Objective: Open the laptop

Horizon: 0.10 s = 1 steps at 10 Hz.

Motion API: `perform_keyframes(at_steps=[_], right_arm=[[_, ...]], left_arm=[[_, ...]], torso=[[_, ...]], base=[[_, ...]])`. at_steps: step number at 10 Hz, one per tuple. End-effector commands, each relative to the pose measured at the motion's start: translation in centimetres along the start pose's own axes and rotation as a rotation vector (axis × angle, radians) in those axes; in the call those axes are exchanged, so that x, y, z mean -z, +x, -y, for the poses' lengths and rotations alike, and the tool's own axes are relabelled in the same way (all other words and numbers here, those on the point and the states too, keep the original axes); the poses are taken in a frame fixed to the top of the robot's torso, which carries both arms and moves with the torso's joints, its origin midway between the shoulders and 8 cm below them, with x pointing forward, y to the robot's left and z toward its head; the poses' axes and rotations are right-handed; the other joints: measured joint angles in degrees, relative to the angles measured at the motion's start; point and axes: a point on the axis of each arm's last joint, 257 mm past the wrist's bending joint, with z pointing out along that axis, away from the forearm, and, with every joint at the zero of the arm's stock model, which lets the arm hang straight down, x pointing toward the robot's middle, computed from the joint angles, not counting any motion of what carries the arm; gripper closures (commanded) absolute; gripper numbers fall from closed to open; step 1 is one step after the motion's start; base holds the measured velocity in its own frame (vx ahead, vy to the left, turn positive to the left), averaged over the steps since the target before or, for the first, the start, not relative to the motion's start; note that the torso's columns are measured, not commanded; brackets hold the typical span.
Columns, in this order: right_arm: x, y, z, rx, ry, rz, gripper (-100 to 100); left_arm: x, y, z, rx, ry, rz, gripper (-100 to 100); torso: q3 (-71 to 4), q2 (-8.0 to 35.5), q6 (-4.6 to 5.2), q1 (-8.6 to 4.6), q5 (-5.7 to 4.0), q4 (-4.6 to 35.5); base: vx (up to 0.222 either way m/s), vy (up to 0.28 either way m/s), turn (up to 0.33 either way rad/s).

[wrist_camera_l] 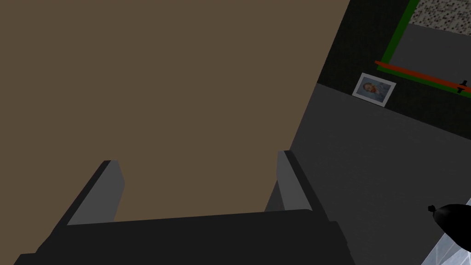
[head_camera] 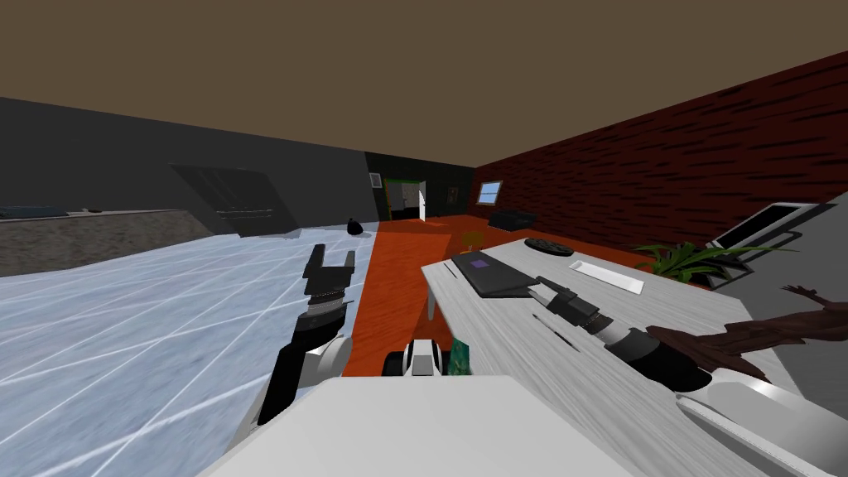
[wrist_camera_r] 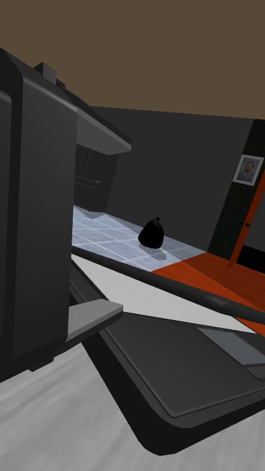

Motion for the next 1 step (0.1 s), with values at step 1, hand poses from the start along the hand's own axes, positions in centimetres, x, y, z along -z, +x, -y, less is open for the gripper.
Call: perform_keyframes(at_steps=[1], right_arm=[[0.00, 0.00, 0.00, 0.000, 0.000, 0.000, 0]], left_arm=[[0.00, 0.00, 0.00, 0.000, 0.000, 0.000, 0]], torso=[[-0.03, -0.05, 0.00, -0.03, -0.02, -0.02]], base=[[0.000, 0.000, 0.000]])
